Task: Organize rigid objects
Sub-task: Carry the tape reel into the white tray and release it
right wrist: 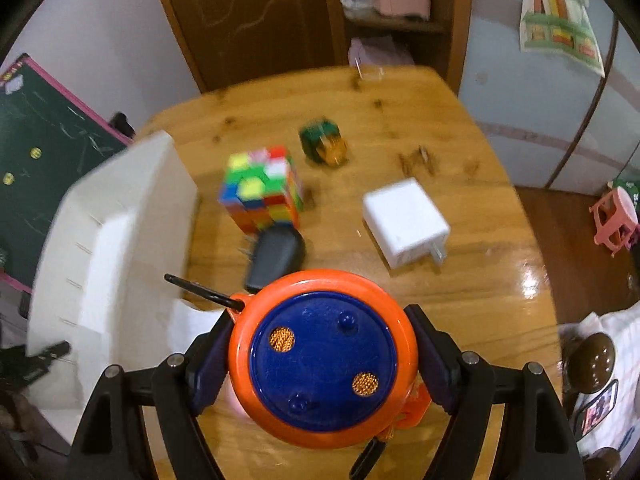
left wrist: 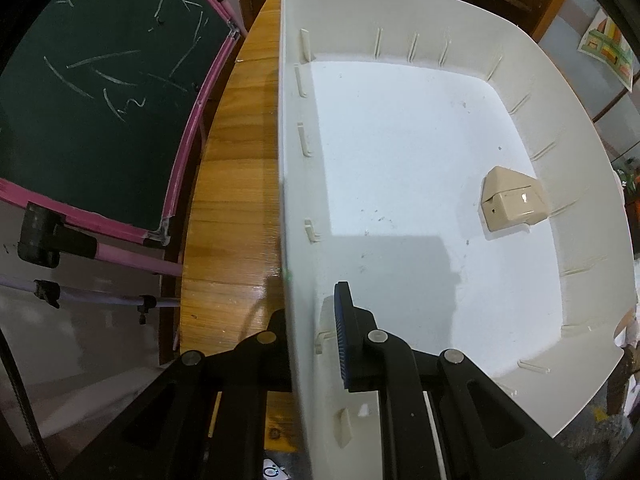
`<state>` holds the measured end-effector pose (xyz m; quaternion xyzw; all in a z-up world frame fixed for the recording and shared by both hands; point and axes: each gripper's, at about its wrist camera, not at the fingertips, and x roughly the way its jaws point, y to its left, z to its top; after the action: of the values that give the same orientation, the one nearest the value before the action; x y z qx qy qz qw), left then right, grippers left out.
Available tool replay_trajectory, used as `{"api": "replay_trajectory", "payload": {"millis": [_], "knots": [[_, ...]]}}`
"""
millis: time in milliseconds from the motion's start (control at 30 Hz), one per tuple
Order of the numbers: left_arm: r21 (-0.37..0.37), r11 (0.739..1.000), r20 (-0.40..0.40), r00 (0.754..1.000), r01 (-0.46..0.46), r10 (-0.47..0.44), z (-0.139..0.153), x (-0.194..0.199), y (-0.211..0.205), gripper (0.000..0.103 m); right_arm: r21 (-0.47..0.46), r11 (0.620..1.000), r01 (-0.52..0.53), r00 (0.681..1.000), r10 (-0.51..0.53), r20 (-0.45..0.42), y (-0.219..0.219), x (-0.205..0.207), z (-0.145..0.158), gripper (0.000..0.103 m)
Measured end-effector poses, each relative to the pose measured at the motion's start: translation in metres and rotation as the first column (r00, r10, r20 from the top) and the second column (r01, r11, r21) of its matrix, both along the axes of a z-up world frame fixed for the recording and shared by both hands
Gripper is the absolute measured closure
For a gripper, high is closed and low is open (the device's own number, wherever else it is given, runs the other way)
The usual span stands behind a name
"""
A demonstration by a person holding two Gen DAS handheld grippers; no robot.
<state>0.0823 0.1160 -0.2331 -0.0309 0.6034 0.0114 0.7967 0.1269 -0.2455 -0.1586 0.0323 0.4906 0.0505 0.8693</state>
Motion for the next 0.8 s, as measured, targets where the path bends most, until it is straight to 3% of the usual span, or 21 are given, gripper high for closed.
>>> {"api": "replay_trajectory", "payload": {"millis": [233, 400, 600, 800], "knots": [[-0.03, 1.0, 0.003, 1.0, -0.001, 0.001, 0.0, 0.0, 0.007, 0.09, 0.001, 0.995, -0.096, 0.99, 0.096, 0.107, 0.046, -0.016, 0.063, 0.022], [-0.034, 0.999, 0.006, 1.0, -0.003, 0.004, 0.0, 0.0, 0.005, 0.09, 0.008, 0.981, -0.195, 0.974, 0.192, 0.121, 0.095, -0.005, 0.08, 0.022], [-0.041, 0.999, 0.007, 1.0, -0.006, 0.007, -0.001, 0.0, 0.006, 0.09, 0.029, 0.965, -0.261, 0.964, 0.259, 0.058, 0.153, 0.035, 0.061, 0.022], [-0.022, 1.0, 0.009, 1.0, 0.003, -0.003, -0.001, 0.0, 0.001, 0.09, -0.026, 0.949, -0.313, 0.949, 0.312, -0.049, 0.217, 0.078, 0.003, 0.022]]}}
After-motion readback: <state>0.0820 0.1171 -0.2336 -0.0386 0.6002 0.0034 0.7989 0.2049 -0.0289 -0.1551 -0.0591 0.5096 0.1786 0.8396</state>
